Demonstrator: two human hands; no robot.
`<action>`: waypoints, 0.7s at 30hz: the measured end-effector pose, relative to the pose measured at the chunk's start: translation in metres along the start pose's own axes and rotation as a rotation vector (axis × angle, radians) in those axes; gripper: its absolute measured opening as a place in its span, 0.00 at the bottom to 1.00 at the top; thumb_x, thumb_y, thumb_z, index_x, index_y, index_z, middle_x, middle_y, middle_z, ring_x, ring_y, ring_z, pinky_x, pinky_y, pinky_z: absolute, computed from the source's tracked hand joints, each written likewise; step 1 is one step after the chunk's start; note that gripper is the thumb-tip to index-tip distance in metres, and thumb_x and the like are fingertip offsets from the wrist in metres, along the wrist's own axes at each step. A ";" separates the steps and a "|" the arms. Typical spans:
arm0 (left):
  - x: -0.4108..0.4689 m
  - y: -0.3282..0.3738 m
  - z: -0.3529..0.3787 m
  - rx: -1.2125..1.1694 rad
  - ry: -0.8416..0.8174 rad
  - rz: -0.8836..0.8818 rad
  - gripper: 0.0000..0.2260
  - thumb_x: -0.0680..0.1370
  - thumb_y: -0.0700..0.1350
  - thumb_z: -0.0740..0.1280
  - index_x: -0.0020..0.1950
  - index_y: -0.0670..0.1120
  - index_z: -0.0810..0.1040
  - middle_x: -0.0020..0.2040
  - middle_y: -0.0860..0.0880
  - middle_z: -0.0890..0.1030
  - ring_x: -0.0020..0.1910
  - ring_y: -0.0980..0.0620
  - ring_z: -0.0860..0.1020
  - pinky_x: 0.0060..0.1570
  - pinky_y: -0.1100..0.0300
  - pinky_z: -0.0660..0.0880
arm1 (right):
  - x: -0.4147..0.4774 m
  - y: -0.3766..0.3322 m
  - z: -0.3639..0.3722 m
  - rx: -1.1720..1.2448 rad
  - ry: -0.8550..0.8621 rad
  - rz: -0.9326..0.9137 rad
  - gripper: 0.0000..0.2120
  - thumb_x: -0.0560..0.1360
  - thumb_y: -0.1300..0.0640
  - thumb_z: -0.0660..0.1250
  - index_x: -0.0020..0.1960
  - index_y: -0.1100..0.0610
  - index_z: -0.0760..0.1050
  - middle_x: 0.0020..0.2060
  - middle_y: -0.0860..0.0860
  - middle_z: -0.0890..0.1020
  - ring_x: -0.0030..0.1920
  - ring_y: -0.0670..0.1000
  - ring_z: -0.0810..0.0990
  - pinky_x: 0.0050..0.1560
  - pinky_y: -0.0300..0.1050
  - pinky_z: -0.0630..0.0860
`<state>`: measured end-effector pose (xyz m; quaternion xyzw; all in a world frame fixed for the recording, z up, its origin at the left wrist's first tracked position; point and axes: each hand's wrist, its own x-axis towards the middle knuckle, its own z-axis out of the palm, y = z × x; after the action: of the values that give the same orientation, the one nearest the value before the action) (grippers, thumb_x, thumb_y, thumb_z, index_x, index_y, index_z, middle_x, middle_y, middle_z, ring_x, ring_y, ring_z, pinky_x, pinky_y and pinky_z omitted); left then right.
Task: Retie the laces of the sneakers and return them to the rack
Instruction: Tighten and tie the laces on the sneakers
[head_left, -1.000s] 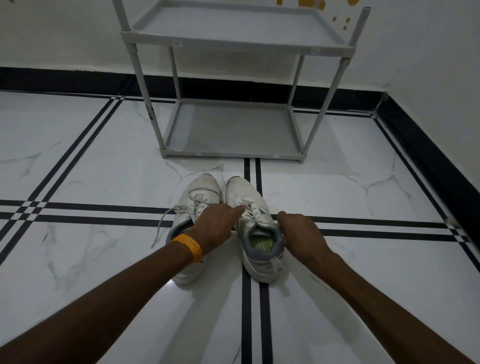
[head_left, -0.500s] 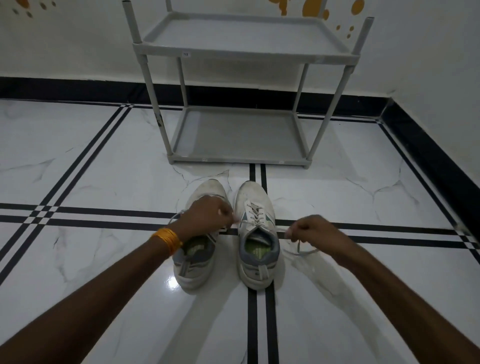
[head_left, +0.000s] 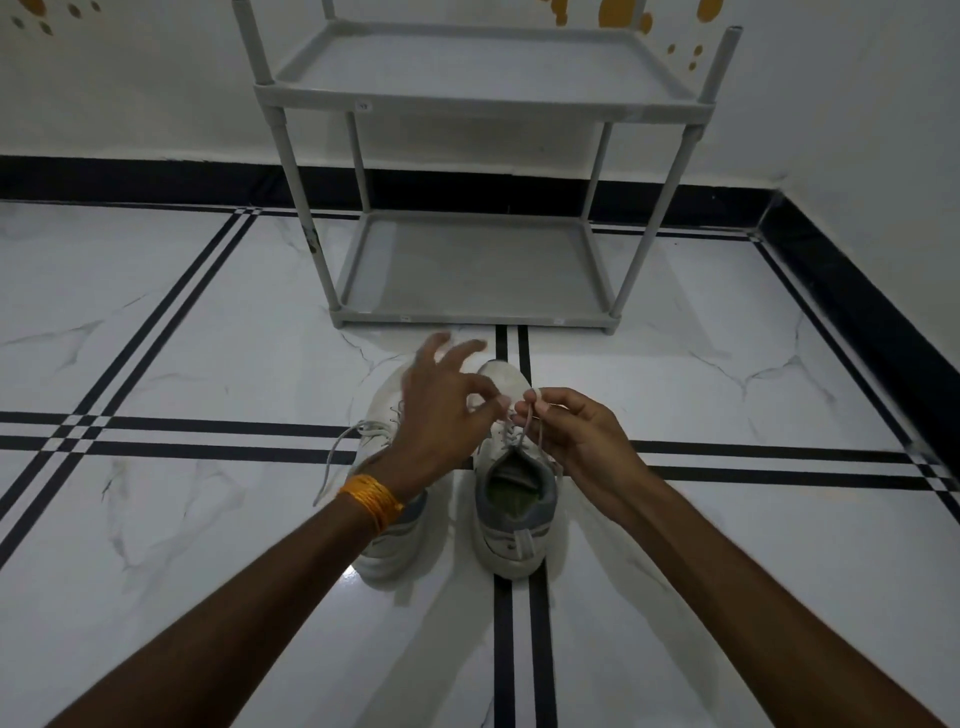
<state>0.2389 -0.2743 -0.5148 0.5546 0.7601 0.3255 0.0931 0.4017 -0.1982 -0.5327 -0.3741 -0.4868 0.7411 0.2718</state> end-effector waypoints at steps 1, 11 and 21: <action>-0.001 0.002 0.003 -0.215 -0.074 -0.046 0.07 0.76 0.51 0.69 0.44 0.50 0.85 0.67 0.53 0.76 0.74 0.49 0.63 0.68 0.47 0.62 | 0.001 0.001 0.000 0.015 0.007 0.003 0.11 0.79 0.62 0.63 0.58 0.62 0.78 0.53 0.59 0.84 0.56 0.56 0.83 0.58 0.51 0.78; -0.020 -0.013 0.037 -1.019 -0.136 -0.325 0.09 0.80 0.40 0.65 0.56 0.37 0.81 0.52 0.38 0.84 0.53 0.41 0.83 0.55 0.51 0.80 | 0.011 0.013 -0.001 -0.042 0.029 0.026 0.11 0.76 0.66 0.65 0.56 0.62 0.81 0.51 0.60 0.85 0.52 0.58 0.84 0.56 0.51 0.80; -0.013 -0.010 0.045 -0.949 -0.072 -0.316 0.09 0.72 0.36 0.74 0.49 0.37 0.76 0.41 0.40 0.85 0.41 0.46 0.85 0.41 0.59 0.81 | 0.016 0.015 0.000 -0.301 0.051 -0.067 0.08 0.76 0.66 0.66 0.52 0.60 0.82 0.46 0.61 0.84 0.47 0.61 0.83 0.51 0.54 0.81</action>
<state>0.2584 -0.2699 -0.5585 0.3400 0.5995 0.5978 0.4094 0.3919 -0.1915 -0.5507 -0.4127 -0.5978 0.6404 0.2494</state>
